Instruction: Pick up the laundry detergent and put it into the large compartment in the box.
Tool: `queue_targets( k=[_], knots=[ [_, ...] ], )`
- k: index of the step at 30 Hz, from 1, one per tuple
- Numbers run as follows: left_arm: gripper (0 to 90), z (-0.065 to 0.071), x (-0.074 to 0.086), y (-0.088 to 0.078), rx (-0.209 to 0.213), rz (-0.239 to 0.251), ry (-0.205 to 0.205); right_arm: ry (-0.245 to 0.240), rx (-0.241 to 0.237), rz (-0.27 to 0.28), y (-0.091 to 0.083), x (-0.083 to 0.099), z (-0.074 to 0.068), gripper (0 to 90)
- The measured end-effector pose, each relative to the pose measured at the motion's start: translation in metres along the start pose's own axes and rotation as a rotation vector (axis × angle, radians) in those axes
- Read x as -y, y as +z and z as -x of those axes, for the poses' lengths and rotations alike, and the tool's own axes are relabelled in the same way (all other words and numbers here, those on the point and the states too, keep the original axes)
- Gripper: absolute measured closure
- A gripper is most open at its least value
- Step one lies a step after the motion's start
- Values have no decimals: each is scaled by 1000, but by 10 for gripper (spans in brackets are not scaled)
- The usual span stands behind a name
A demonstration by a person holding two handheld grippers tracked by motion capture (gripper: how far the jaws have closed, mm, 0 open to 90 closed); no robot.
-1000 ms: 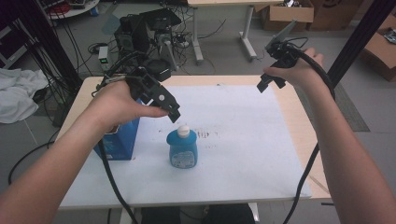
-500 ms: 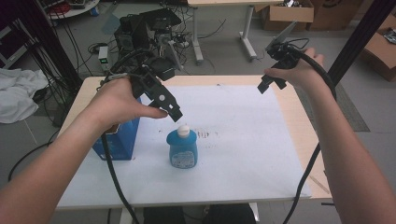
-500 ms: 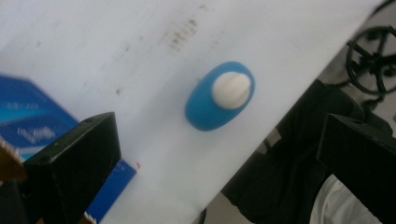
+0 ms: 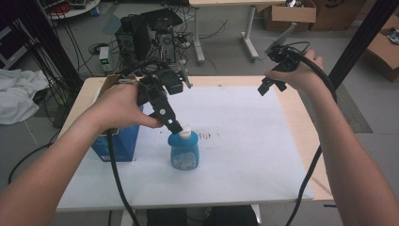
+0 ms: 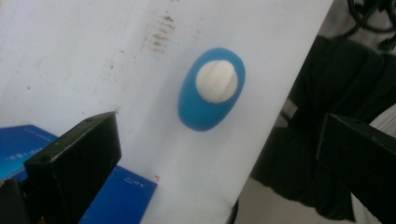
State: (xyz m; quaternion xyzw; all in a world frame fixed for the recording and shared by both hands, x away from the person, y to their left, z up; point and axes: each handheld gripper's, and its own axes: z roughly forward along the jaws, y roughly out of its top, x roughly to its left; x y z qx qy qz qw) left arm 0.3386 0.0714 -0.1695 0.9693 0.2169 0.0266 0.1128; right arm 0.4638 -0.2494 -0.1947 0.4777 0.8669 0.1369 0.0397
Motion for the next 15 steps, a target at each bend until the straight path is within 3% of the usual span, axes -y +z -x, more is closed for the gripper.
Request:
queue_targets(
  k=[9,15],
  knots=[
    [3,6,-7,21,-32,-34,68,-8,-9,-1,4,3,3,184],
    [1,9,-11,38,-43,-55,92,-6,-11,1,6,5,4,183]
  ],
)
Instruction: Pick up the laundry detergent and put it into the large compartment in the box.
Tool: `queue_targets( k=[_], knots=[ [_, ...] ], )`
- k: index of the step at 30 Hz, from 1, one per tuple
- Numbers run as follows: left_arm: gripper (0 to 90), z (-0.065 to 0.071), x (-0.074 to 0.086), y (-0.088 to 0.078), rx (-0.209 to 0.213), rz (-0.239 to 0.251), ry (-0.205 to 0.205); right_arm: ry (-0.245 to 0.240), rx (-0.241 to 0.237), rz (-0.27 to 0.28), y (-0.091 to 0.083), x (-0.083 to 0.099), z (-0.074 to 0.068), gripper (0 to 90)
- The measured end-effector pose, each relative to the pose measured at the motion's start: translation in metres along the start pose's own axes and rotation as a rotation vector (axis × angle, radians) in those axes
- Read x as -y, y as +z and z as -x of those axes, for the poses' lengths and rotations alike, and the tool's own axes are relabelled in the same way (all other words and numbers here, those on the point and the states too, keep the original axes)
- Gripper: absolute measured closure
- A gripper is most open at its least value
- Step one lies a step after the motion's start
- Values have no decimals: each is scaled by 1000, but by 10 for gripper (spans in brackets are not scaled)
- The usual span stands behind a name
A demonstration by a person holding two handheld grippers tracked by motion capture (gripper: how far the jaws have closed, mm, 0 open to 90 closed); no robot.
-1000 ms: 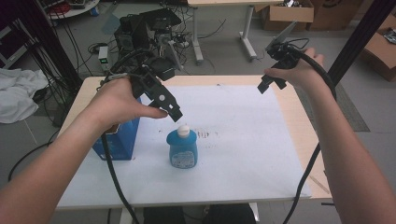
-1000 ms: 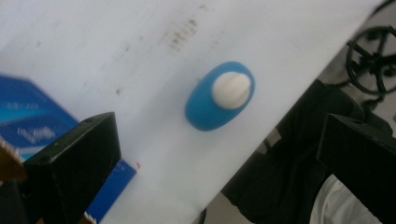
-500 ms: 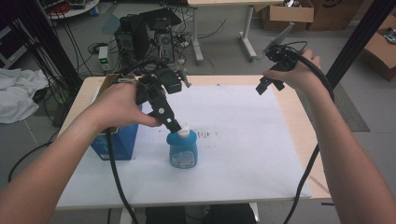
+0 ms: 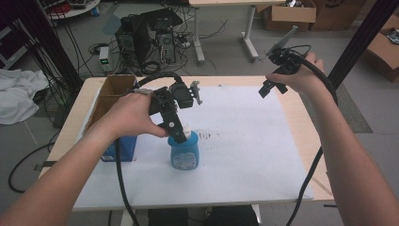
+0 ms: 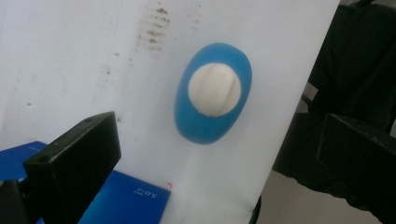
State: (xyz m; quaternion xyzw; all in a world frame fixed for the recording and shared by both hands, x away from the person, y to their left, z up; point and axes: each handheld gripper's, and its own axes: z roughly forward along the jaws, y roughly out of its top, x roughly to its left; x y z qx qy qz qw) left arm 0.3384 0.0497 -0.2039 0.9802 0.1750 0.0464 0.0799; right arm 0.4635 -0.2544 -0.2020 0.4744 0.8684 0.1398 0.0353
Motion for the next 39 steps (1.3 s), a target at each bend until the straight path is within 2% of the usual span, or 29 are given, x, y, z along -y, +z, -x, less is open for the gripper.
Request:
queue_targets(
  k=[12,14,17,22,24,27,32,34,39],
  knots=[
    [1,8,-7,31,-10,-38,37,-15,-6,-3,7,2,-1,184],
    [1,9,-7,35,-26,-50,48,-18,-6,-2,7,2,0,183],
    [1,9,-8,40,-13,-43,51,-18,-8,0,7,3,0,184],
    [1,11,-10,51,-23,-63,67,-20,-8,4,7,4,1,184],
    [1,12,-11,54,-31,-71,72,-16,-10,5,7,5,1,183],
    [2,11,-12,58,-22,-61,69,-23,-12,6,8,6,2,183],
    [2,12,-11,66,-21,-76,77,-21,-14,8,9,8,3,184],
    [1,12,-11,69,-36,-84,82,-20,-14,9,9,9,4,184],
    [3,10,-13,73,-42,-85,87,-24,-16,9,10,10,6,184]
  ],
)
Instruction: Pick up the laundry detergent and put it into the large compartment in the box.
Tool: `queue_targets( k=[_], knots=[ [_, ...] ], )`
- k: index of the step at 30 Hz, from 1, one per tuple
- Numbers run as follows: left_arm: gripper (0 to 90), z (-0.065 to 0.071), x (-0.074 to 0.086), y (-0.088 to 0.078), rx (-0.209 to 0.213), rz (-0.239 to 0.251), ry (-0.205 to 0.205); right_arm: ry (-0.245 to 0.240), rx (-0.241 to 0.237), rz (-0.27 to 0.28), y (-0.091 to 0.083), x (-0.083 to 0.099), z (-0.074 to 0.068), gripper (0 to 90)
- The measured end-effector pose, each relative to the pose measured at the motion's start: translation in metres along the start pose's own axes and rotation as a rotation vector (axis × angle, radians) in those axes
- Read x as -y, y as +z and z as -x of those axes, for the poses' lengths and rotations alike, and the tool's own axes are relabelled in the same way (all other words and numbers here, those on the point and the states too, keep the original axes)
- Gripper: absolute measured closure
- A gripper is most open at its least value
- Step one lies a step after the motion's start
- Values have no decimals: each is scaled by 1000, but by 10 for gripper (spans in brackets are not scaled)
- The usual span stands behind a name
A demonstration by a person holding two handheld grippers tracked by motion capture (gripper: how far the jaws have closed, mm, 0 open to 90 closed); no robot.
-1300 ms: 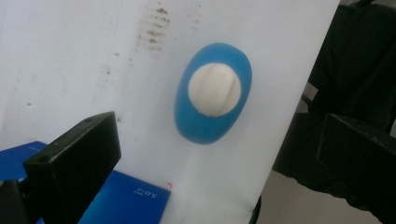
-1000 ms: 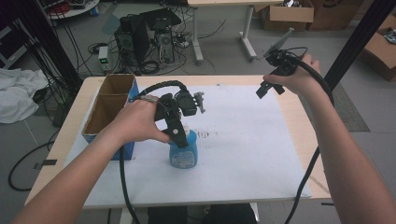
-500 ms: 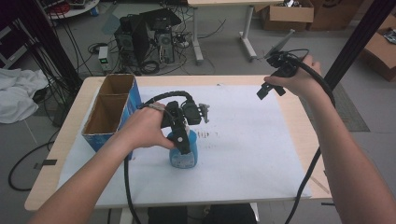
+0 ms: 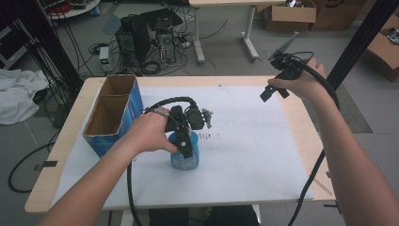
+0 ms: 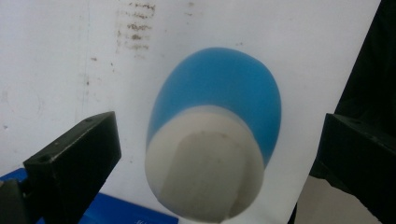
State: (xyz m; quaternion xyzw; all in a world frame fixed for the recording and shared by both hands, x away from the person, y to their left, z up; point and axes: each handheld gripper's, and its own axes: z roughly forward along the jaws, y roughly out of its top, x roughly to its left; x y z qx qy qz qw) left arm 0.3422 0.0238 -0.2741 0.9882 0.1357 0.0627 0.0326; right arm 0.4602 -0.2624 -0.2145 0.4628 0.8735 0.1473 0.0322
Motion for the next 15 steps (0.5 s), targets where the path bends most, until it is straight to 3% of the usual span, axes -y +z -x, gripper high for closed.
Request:
queue_targets(
  k=[10,15],
  knots=[
    [17,0,-1,12,9,-9,11,12,-2,3,1,4,5,184],
    [70,-2,0,12,13,-3,13,11,-4,5,1,4,5,185]
  ],
)
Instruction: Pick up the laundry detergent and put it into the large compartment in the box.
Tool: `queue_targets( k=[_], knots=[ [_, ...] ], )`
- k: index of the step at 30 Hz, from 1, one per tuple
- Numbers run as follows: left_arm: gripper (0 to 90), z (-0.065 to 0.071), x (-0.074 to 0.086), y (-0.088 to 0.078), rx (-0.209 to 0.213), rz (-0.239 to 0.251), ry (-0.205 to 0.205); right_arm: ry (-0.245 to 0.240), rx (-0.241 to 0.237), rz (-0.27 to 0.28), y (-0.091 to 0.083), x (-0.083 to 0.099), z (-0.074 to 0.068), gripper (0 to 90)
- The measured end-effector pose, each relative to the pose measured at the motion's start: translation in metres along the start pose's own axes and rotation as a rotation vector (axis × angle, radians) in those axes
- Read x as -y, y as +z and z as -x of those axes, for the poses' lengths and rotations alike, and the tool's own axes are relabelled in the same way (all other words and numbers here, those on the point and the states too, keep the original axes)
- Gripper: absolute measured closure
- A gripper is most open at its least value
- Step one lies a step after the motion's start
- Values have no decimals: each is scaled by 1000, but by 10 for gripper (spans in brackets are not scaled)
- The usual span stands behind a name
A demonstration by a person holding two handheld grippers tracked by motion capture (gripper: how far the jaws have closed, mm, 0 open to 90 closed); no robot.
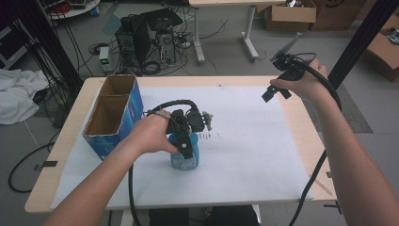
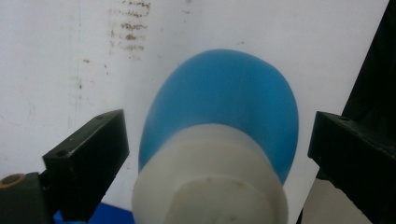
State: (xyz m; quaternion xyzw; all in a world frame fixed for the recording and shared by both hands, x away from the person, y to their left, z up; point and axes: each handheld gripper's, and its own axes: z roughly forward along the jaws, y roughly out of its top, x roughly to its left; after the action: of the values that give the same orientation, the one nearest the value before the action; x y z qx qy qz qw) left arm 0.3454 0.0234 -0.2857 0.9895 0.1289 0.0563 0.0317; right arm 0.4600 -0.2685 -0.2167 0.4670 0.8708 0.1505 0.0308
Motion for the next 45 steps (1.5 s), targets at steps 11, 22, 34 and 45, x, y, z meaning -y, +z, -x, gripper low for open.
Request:
queue_targets(
  k=[11,22,34,45],
  knots=[
    [195,0,0,1,6,-8,11,-1,0,1,1,1,0,185],
    [305,-6,2,-2,26,2,5,-4,-6,1,2,2,2,186],
    [342,-8,0,-3,36,-24,18,-1,-9,0,3,2,4,187],
    [357,-4,-1,-6,22,-63,28,-5,-12,1,3,1,3,189]
  ],
)
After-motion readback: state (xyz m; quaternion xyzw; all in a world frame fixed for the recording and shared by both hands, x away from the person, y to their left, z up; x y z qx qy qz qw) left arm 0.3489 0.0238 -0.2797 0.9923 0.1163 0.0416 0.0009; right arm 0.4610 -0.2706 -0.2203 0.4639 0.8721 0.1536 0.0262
